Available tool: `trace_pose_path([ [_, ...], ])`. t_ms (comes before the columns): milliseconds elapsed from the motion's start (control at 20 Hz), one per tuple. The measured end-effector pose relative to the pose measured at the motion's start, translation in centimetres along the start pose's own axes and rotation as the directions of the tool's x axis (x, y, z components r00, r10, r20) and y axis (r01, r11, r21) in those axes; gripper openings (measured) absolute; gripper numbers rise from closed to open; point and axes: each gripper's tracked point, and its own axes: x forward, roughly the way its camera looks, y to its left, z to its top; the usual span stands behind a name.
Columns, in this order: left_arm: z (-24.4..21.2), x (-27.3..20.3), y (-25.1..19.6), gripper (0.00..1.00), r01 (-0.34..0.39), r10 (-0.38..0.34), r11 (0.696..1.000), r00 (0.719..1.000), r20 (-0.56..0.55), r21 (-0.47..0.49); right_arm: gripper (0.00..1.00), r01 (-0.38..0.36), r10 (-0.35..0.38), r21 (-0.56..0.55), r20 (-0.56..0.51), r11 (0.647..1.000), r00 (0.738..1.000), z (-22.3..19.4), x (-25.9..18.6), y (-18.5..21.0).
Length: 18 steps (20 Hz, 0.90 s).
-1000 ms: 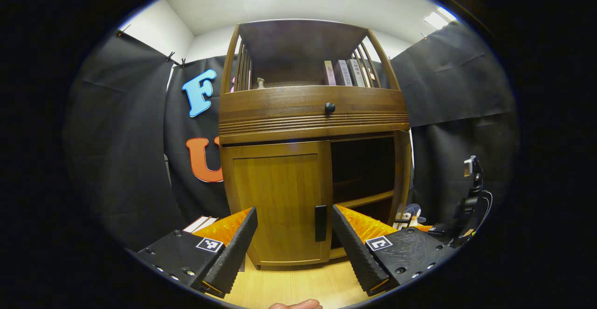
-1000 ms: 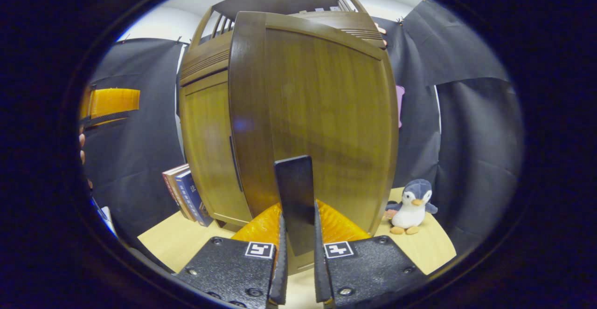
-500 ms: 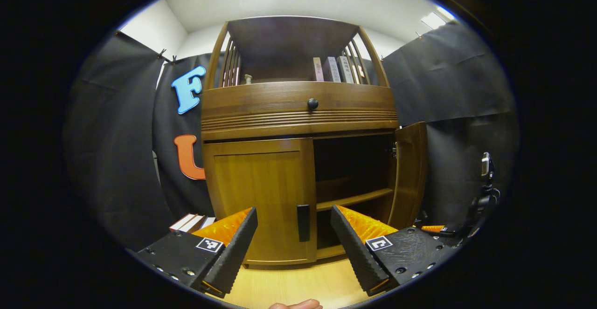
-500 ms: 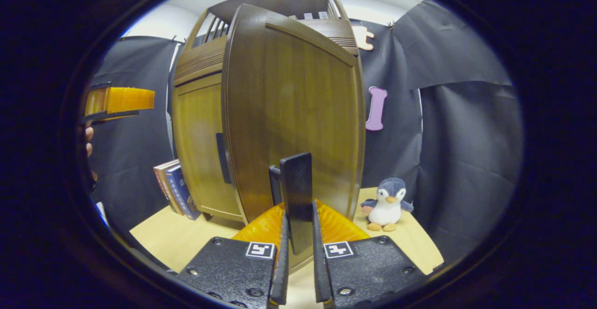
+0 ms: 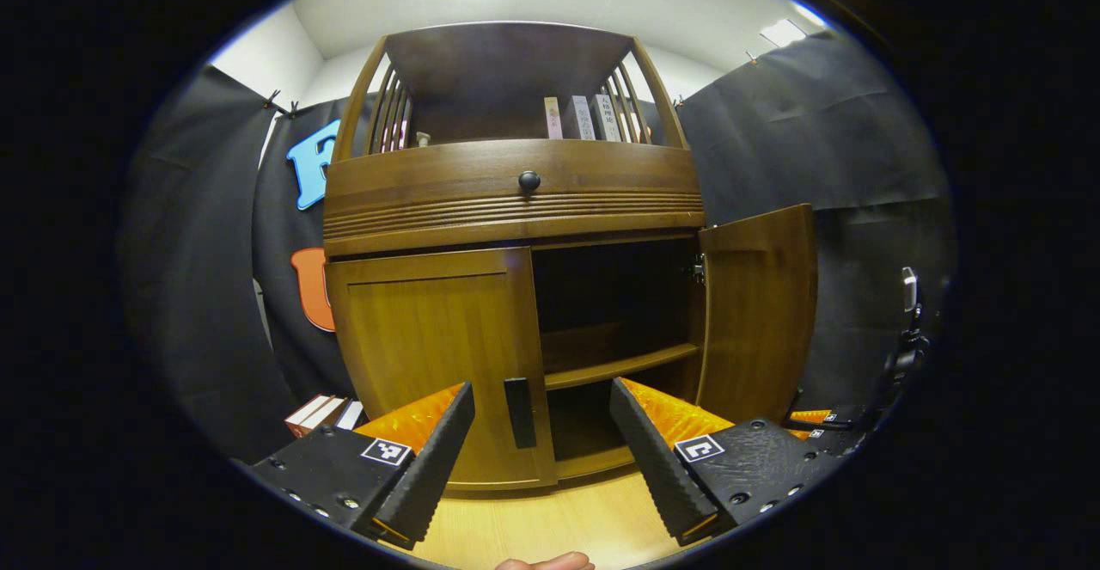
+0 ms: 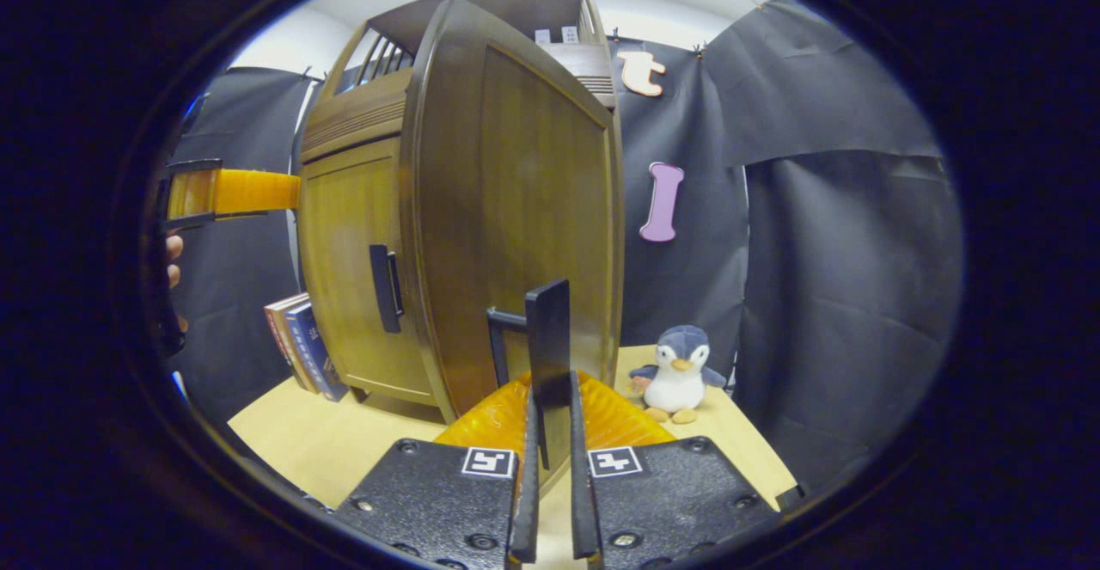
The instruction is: Open the right door of the double-door shoe cabinet with the right hand, and open the left door with the left hand.
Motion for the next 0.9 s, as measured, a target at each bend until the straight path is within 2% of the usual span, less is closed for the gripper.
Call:
trace_pose_path([
  [450,-1.7,3.2,-2.2,0.95,0.048,-0.048,0.999,0.998,-0.049,0.004,0.07,0.158,-0.154,0.084,-0.048,0.984,0.987,-1.8,-0.6,-6.1],
  [600,-1.8,3.6,-2.5,0.94,0.057,-0.057,0.998,0.997,-0.048,0.0,0.04,0.141,-0.136,0.087,-0.055,0.986,0.989,-1.8,-1.0,-6.9],
  [650,-1.9,3.9,-2.8,0.94,0.059,-0.059,0.998,0.997,-0.046,-0.002,0.0,0.134,-0.13,0.079,-0.058,0.988,0.99,-1.9,-0.9,-7.1],
  [800,-2.4,4.5,-3.3,0.94,0.065,-0.064,0.998,0.996,-0.059,0.001,0.07,0.126,-0.122,0.068,-0.059,0.99,0.991,-1.8,-1.0,-7.3],
  [900,-2.8,4.6,-3.5,0.94,0.069,-0.068,0.998,0.995,-0.067,0.014,0.04,0.122,-0.117,0.069,-0.066,0.99,0.991,-1.8,-1.2,-7.7],
])
